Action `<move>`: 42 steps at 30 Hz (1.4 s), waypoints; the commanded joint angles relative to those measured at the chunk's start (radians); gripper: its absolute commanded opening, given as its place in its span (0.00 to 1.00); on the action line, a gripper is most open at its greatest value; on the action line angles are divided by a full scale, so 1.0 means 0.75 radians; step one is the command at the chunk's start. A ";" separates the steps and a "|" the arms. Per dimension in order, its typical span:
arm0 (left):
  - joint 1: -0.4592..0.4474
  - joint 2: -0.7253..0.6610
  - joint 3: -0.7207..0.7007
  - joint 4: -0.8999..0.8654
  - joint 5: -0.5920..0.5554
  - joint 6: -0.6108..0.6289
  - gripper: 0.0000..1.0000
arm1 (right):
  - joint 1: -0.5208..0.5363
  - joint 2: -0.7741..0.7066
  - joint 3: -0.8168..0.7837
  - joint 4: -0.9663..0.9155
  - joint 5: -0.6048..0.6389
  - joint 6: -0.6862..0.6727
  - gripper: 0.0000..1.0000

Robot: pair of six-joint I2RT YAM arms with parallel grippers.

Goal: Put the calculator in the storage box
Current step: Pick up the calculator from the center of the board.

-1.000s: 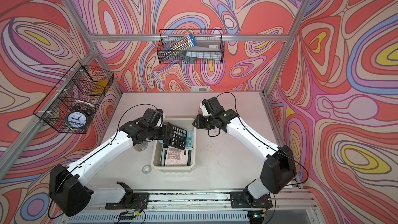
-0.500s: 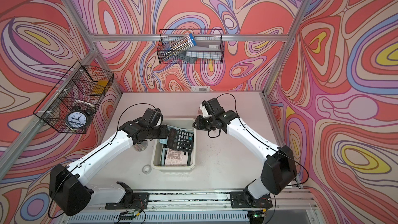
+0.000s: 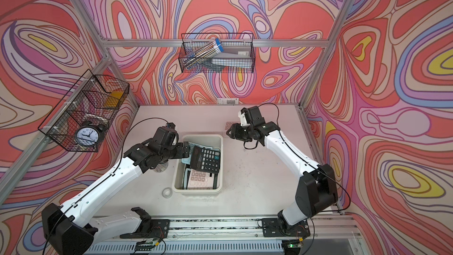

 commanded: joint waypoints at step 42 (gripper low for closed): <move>-0.004 -0.259 -0.340 0.217 0.121 -0.138 0.99 | -0.378 0.699 0.019 0.570 -0.396 0.044 0.27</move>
